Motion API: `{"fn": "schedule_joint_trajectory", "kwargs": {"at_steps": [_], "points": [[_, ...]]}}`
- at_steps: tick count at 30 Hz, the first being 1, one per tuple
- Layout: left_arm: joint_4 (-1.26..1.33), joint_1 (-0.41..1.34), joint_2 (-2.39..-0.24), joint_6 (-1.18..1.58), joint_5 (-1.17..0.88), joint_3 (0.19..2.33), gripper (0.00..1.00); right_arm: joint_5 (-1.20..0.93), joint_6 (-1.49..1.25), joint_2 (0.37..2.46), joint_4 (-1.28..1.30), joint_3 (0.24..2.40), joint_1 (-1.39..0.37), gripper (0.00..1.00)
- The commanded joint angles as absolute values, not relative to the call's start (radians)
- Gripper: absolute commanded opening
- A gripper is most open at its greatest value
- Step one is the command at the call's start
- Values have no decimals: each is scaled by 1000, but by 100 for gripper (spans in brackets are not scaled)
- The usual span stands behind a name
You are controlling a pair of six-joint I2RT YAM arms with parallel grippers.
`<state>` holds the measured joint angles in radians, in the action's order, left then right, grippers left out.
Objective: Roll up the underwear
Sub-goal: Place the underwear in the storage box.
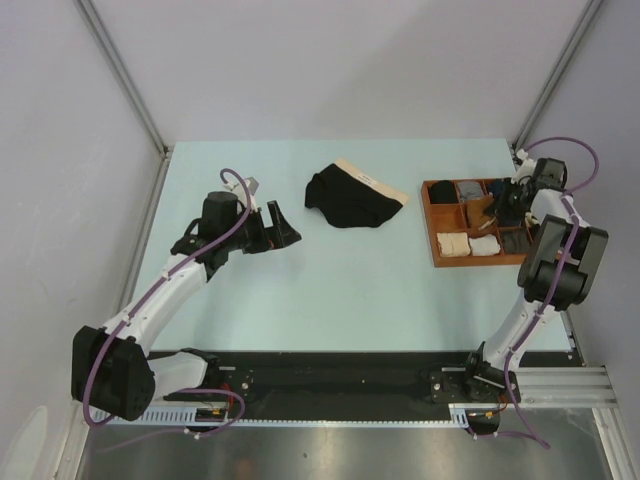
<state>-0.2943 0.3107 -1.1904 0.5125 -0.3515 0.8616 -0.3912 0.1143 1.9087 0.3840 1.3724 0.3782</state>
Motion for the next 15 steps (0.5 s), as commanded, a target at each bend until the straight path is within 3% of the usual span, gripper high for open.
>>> {"fn": "schedule_joint_trajectory", "kwargs": {"at_steps": [1, 15], "points": [[-255, 299, -1186, 503, -379, 851, 98, -336, 152, 1985, 414, 1436, 325, 0], [-244, 298, -1180, 509, -391, 842, 98, -123, 163, 2141, 707, 1631, 250, 0]]}}
